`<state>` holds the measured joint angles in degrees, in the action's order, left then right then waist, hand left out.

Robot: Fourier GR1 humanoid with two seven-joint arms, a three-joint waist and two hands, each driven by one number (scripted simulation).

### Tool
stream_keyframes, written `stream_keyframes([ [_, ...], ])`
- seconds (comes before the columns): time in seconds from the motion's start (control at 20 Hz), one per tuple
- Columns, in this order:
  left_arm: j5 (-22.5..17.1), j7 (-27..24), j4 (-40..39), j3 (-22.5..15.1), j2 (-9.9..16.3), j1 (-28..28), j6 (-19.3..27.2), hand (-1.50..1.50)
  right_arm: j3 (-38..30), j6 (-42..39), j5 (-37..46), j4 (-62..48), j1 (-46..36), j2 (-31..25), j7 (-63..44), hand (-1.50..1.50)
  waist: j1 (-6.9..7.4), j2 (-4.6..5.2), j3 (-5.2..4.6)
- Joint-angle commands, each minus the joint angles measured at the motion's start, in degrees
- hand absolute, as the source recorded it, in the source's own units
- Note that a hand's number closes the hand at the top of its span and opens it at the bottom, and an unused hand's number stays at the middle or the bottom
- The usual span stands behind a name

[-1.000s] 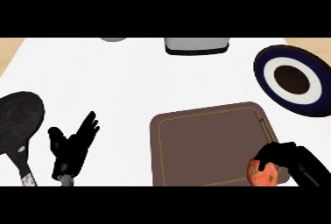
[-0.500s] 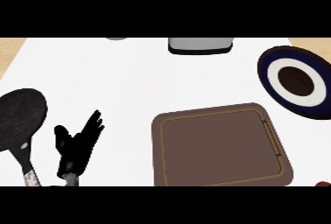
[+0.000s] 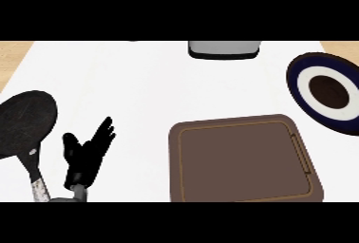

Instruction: Pick the squash from the tray and place it in the plate

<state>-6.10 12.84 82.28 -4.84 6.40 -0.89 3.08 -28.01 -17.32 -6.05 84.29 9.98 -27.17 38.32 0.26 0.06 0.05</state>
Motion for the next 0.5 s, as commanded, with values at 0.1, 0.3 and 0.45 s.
stream_keyframes([
  [0.1,0.42,-3.76,-2.84,-0.31,-1.71,-0.38,-0.49,0.00,-2.03,4.47,3.41,-22.36,-16.92,-4.38,3.51,1.50,1.07,0.25,0.05],
  [0.3,1.08,-1.86,-2.92,-0.61,-1.38,0.63,-0.28,0.00,-2.58,12.13,6.40,-34.59,-26.91,-4.19,6.82,1.50,1.66,0.45,0.11],
  [0.45,1.87,0.08,-2.28,-1.28,-2.83,3.44,1.38,0.00,-2.50,11.32,7.58,-45.76,-35.74,-9.00,8.06,1.50,2.12,0.68,0.16],
])
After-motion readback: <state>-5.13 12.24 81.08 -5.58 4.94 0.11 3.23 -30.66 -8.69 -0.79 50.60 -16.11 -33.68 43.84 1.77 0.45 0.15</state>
